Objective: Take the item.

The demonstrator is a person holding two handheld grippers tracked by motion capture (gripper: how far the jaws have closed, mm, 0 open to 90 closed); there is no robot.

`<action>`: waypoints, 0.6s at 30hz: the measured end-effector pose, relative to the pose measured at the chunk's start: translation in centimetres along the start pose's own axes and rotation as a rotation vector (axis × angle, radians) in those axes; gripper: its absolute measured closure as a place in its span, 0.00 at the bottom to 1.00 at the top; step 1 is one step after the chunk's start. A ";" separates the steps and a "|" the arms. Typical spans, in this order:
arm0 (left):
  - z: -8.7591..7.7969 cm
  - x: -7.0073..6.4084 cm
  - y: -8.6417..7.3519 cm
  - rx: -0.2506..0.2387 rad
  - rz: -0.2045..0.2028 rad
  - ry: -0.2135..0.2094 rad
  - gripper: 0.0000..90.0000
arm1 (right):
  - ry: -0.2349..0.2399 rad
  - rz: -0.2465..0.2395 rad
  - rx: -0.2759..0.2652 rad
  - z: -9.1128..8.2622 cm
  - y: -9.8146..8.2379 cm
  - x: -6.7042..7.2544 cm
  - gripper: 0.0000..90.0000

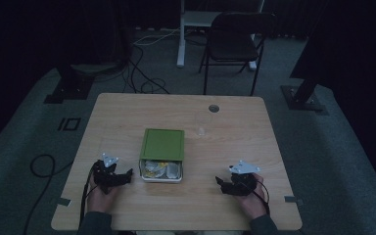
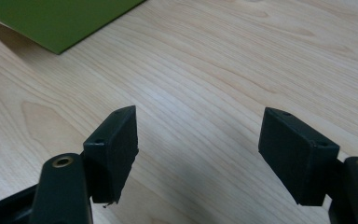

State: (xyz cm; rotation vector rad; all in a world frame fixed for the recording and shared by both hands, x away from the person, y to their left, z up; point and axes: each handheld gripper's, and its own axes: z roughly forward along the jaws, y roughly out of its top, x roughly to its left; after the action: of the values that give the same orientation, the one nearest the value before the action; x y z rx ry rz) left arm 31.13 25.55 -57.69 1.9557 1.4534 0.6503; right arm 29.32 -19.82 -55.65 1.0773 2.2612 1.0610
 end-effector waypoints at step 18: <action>0.0 0.0 0.0 0.000 -0.002 0.001 0.12 | 0.025 -0.032 -0.023 -0.8 1.3 1.8 0.33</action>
State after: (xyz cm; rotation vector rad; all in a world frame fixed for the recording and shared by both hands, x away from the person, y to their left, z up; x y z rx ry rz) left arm 31.11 25.53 -57.70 1.9540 1.4557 0.6505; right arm 28.33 -18.25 -54.19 1.0201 2.2727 1.0911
